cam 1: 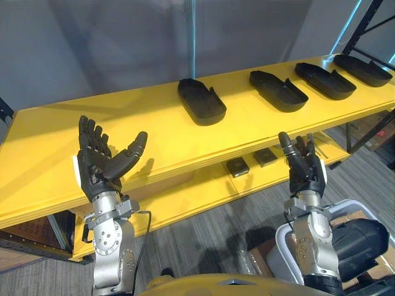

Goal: Walk over and take three plastic housings, then place them on the shelf

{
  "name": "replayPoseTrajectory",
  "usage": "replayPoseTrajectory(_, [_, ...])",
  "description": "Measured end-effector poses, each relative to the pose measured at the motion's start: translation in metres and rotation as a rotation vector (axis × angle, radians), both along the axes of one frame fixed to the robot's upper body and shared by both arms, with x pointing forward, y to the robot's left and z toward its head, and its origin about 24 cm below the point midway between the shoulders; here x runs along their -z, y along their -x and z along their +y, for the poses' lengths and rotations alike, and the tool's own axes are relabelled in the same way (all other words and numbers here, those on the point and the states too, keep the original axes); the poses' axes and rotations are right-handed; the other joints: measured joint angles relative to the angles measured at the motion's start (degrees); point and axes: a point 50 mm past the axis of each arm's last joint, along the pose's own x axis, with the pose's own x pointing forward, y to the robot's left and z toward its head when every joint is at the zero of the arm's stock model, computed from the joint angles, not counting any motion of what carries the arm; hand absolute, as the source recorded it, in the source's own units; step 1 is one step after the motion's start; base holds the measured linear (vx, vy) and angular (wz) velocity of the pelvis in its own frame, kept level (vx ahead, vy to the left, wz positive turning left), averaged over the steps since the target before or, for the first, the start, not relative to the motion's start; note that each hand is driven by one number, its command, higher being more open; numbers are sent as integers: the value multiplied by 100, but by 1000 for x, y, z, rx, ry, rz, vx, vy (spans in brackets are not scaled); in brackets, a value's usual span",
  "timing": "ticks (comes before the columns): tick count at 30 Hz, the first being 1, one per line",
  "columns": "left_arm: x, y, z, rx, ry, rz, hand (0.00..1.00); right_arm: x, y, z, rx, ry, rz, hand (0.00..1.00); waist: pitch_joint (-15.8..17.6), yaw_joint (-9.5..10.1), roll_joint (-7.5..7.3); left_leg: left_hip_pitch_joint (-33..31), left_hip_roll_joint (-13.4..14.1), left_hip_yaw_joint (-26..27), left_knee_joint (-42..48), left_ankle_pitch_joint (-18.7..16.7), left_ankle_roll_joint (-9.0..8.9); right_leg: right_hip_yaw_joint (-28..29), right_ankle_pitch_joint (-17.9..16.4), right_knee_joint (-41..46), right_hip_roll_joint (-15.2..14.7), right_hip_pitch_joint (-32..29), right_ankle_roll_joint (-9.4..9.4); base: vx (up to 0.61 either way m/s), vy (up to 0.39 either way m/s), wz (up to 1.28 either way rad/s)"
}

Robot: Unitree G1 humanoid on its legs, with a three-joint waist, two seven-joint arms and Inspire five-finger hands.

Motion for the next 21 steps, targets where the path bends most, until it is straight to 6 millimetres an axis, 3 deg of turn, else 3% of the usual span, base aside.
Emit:
replayPoseTrajectory(11, [-1, -9, 0, 40, -19, 1, 100, -47, -37, -8, 6, 126, -150, 100, -2, 0, 5, 1, -1, -75, 1, 17, 12, -74, -1, 17, -1, 49, -1, 4, 4, 3])
replayPoseTrajectory(14, [5, -14, 3, 54, -24, 37, 100, -44, -52, -8, -57, 132, -103, 100, -2, 3, 5, 3, -16, -112, 0, 23, 22, -110, -1, 12, -11, 79, -2, 4, 10, 7])
replayPoseTrajectory(21, [2, -19, 4, 87, -25, 25, 100, -13, -82, -7, -190, 76, 99, 100, 13, 40, 30, -87, -73, -293, 3, 71, 61, -275, 0, 1, -17, 88, 0, 5, 5, 12])
